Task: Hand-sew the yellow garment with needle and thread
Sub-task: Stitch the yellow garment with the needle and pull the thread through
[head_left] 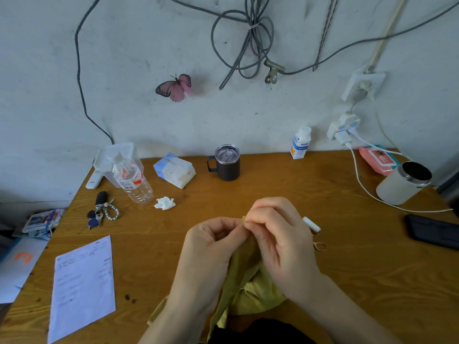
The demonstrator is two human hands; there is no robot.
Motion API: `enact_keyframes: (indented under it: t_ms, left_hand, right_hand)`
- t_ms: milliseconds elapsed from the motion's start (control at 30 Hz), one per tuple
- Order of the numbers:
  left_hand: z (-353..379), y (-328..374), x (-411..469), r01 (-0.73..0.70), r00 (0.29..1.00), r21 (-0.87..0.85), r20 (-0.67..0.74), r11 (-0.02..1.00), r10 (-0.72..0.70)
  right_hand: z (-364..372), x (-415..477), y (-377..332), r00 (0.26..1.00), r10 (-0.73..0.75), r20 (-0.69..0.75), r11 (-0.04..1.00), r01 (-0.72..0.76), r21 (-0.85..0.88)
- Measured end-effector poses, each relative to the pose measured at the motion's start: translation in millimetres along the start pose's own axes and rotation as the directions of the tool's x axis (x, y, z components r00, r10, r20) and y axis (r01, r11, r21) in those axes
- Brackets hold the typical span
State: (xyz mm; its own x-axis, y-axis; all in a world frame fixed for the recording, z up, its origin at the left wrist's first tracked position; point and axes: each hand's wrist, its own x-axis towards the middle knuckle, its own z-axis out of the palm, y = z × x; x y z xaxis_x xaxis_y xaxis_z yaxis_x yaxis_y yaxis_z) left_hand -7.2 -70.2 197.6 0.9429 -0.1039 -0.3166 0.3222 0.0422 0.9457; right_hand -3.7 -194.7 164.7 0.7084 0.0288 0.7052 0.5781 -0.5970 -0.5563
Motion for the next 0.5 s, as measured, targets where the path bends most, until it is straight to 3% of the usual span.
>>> enact_keyframes:
  t_ms: [200,333,400,500]
  left_hand:
    - [7,-6,6,-0.032,0.995,0.089,-0.093,0.995,0.041]
    - [9,-15,10,0.029,0.995,0.077,-0.100,0.997,-0.021]
    - [9,-16,11,0.059,0.994,-0.004,-0.091,0.998,-0.059]
    - [5,-13,10,0.047,0.995,-0.090,-0.085,0.995,-0.055]
  right_hand:
    - [7,-5,0,0.996,-0.005,-0.091,0.996,0.013,0.090]
    - [5,2,-5,0.994,-0.036,-0.106,0.980,0.056,0.190]
    - [3,8,-6,0.989,0.137,-0.059,0.927,-0.107,0.358]
    - [-4,12,-3,0.890,0.441,0.114,0.659,-0.408,0.632]
